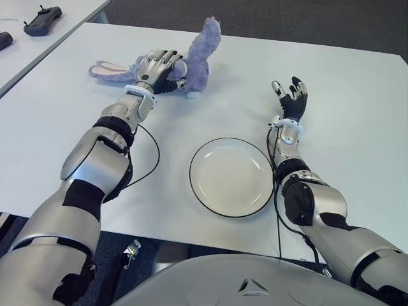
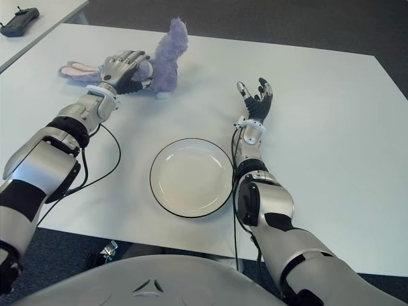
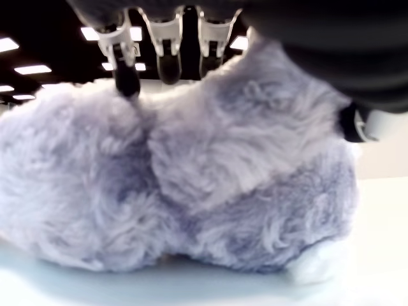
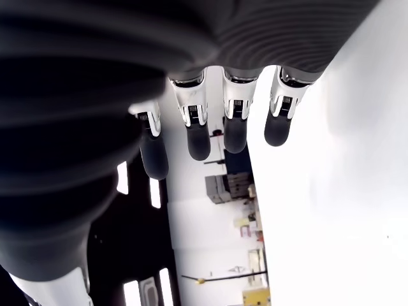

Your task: Put the doll into the plate.

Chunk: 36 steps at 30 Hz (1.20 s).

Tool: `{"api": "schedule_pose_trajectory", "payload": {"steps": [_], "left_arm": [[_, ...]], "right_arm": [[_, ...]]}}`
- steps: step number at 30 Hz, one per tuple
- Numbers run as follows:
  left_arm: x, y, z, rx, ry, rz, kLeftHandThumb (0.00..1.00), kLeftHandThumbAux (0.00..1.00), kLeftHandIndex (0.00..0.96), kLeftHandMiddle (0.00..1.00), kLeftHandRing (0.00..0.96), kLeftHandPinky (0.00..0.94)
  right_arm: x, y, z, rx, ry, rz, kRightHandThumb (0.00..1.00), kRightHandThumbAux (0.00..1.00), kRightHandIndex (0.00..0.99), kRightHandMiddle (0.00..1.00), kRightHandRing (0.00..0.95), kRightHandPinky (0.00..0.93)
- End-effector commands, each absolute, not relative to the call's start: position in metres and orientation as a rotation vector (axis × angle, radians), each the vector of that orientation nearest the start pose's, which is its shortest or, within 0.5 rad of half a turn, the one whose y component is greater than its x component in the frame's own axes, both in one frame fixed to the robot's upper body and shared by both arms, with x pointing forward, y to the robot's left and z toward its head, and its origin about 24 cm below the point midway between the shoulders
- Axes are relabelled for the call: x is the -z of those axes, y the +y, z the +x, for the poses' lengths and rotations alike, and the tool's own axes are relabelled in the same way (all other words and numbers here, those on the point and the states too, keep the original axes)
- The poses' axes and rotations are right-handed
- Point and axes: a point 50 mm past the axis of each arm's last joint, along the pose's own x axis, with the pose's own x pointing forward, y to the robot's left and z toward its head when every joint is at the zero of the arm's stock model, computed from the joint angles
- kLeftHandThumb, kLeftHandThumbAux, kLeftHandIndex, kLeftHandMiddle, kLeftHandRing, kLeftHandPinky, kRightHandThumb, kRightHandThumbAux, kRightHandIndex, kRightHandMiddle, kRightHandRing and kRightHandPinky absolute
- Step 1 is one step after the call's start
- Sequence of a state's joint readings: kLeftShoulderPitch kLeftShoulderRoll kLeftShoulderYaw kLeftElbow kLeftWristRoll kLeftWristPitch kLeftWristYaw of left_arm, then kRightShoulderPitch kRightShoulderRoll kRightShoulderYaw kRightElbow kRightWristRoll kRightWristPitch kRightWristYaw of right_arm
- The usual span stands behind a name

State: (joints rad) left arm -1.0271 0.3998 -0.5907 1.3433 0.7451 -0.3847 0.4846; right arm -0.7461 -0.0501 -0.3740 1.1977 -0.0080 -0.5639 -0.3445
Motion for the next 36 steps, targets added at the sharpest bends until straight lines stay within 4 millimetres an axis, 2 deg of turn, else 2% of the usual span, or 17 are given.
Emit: {"api": "schedule_pose_trajectory", "payload": {"steps": [1,6,10,15,25,26,28,29,30,32,36], "left_arm": [[-0.079,0.185,0.383,0.138,-0.225,1.474,0.427,0.251,0.0,0.028,0.091,0.2],[-0.075,0.18,0.383,0.147,-0.205,1.476,0.434,0.259,0.0,0.037,0.093,0.17],[-0.072,0.175,0.383,0.151,-0.189,1.464,0.455,0.274,0.0,0.062,0.111,0.191],[-0.07,0.165,0.383,0.15,-0.209,1.434,0.526,0.297,0.038,0.12,0.171,0.275],[-0.066,0.156,0.382,0.171,-0.205,1.404,0.603,0.32,0.108,0.184,0.235,0.287],[-0.065,0.155,0.382,0.175,-0.202,1.4,0.631,0.335,0.15,0.224,0.275,0.345],[-0.065,0.153,0.382,0.181,-0.199,1.391,0.66,0.348,0.219,0.267,0.314,0.387],[-0.066,0.152,0.382,0.184,-0.198,1.388,0.695,0.362,0.293,0.325,0.359,0.414],[-0.066,0.151,0.382,0.185,-0.197,1.383,0.701,0.364,0.305,0.335,0.367,0.419],[-0.066,0.15,0.382,0.188,-0.192,1.372,0.729,0.371,0.373,0.415,0.434,0.489],[-0.066,0.148,0.383,0.185,-0.18,1.345,0.745,0.371,0.418,0.455,0.469,0.54]], "right_arm": [[0.091,-0.174,0.25,0.541,0.546,0.123,0.026,0.751,0.187,0.119,0.077,0.082],[0.091,-0.175,0.25,0.538,0.545,0.129,0.022,0.748,0.191,0.117,0.074,0.08],[0.091,-0.176,0.25,0.538,0.544,0.135,0.025,0.756,0.206,0.117,0.071,0.078],[0.091,-0.176,0.249,0.546,0.545,0.141,0.035,0.768,0.203,0.12,0.074,0.086],[0.091,-0.176,0.249,0.548,0.542,0.151,0.039,0.778,0.202,0.114,0.068,0.084],[0.091,-0.176,0.249,0.547,0.542,0.152,0.037,0.776,0.2,0.113,0.068,0.084],[0.091,-0.177,0.249,0.547,0.542,0.151,0.033,0.775,0.199,0.111,0.067,0.081],[0.091,-0.176,0.249,0.547,0.542,0.151,0.03,0.774,0.198,0.11,0.066,0.078],[0.091,-0.176,0.249,0.547,0.543,0.149,0.029,0.774,0.198,0.11,0.066,0.077],[0.092,-0.177,0.249,0.546,0.543,0.147,0.025,0.774,0.197,0.109,0.065,0.078],[0.092,-0.177,0.248,0.545,0.544,0.144,0.023,0.775,0.199,0.108,0.064,0.077]]}}
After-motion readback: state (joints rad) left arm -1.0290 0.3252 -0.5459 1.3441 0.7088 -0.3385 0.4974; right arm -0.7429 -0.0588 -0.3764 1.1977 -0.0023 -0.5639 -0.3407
